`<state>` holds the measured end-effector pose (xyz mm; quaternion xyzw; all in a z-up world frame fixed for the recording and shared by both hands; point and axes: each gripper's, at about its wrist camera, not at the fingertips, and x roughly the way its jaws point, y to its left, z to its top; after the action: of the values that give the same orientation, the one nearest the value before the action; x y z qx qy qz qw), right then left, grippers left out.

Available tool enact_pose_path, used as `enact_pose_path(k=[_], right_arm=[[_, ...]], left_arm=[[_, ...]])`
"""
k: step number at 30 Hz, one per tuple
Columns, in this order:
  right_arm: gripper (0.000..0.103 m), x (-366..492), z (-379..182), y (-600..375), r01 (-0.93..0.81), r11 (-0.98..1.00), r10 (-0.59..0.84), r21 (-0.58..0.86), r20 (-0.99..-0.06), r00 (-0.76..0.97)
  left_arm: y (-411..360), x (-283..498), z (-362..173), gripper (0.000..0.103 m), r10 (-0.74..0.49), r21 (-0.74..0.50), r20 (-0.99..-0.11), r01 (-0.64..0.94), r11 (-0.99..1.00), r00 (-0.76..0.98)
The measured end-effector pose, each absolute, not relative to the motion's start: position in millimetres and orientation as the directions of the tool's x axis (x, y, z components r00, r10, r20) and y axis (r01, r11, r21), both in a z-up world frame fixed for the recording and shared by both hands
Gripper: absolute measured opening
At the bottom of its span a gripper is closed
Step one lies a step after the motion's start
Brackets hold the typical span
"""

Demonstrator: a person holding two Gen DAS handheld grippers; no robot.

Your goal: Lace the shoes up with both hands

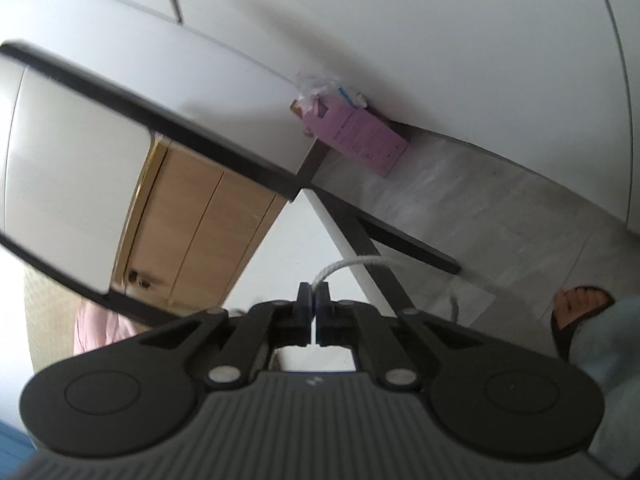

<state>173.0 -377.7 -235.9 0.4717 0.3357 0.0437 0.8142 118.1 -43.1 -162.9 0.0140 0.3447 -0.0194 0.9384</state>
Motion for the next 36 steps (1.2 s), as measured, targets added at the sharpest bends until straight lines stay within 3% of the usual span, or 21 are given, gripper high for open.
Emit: enact_pose_path(k=[3,5,7,9,11,13,16,19,23,27,33,36], right_arm=[[0.011,165.6,-224.8,-378.5,0.201,0.614,0.389,0.764,-0.514,0.765],[0.041,161.6,-214.9,-376.3,0.171,0.661,0.377,0.730,-0.520,0.766],[0.054,157.6,-205.6,-371.7,0.130,0.689,0.379,0.713,-0.507,0.774],[0.054,154.9,-198.3,-365.8,0.070,0.694,0.412,0.717,-0.474,0.778],[0.060,147.8,-189.3,-359.2,0.035,0.713,0.413,0.700,-0.460,0.787],[0.066,143.5,-185.4,-354.0,0.021,0.713,0.416,0.701,-0.447,0.792],[0.069,141.9,-182.5,-346.4,0.004,0.701,0.431,0.713,-0.429,0.794],[0.071,146.6,-180.0,-338.1,-0.007,0.708,0.440,0.707,-0.433,0.787],[0.073,152.6,-181.2,-328.3,-0.011,0.709,0.456,0.705,-0.447,0.770],[0.073,155.8,-181.9,-322.1,-0.014,0.717,0.459,0.697,-0.458,0.761],[0.073,161.1,-183.9,-312.7,-0.026,0.724,0.470,0.689,-0.466,0.750],[0.073,162.6,-185.6,-311.2,-0.023,0.724,0.471,0.690,-0.469,0.747]], left_arm=[[-36.2,119.2,-162.0,0.013,-0.051,-0.029,-0.651,0.042,0.999,0.757],[-31.5,117.3,-159.8,0.017,-0.076,-0.059,-0.652,0.050,0.997,0.754],[-26.3,113.0,-156.4,0.025,-0.144,-0.107,-0.644,0.098,0.989,0.751],[-19.5,105.8,-150.9,0.044,-0.192,-0.138,-0.618,0.135,0.981,0.763],[-11.3,96.1,-145.1,0.052,-0.239,-0.164,-0.590,0.176,0.971,0.771],[0.4,88.0,-141.1,0.053,-0.289,-0.214,-0.567,0.201,0.956,0.771],[27.2,87.3,-141.2,0.056,-0.417,-0.406,-0.533,0.210,0.890,0.737],[63.0,97.7,-153.1,0.056,-0.518,-0.649,-0.477,0.113,0.752,0.710],[104.2,112.2,-186.6,0.056,-0.567,-0.846,-0.434,-0.102,0.523,0.700],[125.3,122.2,-215.2,0.054,-0.521,-0.870,-0.473,-0.285,0.402,0.710],[135.8,135.4,-236.6,0.053,-0.452,-0.849,-0.526,-0.415,0.326,0.721],[137.8,142.4,-239.3,0.045,-0.426,-0.829,-0.558,-0.450,0.332,0.712]])
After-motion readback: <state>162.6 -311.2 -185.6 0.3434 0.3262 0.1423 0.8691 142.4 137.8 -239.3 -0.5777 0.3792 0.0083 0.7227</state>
